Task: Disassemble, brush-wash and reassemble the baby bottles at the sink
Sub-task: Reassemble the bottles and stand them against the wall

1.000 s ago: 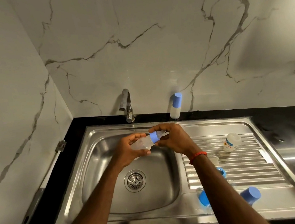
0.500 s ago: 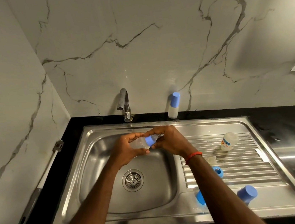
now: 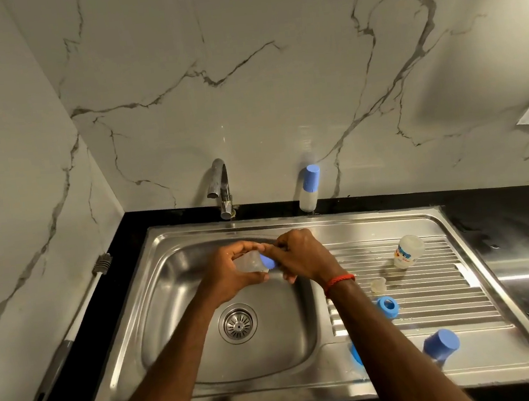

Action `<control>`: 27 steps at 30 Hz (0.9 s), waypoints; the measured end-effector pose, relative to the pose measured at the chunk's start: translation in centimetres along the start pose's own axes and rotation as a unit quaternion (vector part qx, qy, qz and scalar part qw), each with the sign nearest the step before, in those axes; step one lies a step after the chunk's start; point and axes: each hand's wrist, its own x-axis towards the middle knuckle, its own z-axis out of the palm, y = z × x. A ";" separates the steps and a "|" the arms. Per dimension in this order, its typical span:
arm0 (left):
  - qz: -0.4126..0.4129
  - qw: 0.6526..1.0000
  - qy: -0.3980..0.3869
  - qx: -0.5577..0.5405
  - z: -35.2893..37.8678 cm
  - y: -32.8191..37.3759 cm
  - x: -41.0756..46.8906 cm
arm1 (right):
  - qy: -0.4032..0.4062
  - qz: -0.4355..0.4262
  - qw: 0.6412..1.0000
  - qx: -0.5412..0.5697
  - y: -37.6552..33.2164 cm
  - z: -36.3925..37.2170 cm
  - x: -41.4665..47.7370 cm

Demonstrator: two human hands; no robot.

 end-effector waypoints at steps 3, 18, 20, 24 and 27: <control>-0.005 1.000 0.003 -0.005 -0.1 -0.2 0.2 | 0.013 -0.010 1.000 0.010 0.2 -0.3 -0.1; 0.025 1.000 0.001 0.006 0.0 -0.2 0.1 | 0.001 -0.026 0.999 0.048 0.0 -0.1 -0.3; 0.026 1.000 0.001 0.004 0.0 -0.2 0.1 | 0.004 -0.013 0.999 0.046 0.1 -0.1 -0.2; 0.020 1.000 0.006 -0.018 0.0 0.0 0.2 | 0.026 -0.129 0.991 0.017 0.6 -0.9 -0.2; 0.019 1.000 0.015 -0.015 -0.2 -0.1 0.4 | 0.021 -0.218 0.976 0.015 1.0 -1.0 0.2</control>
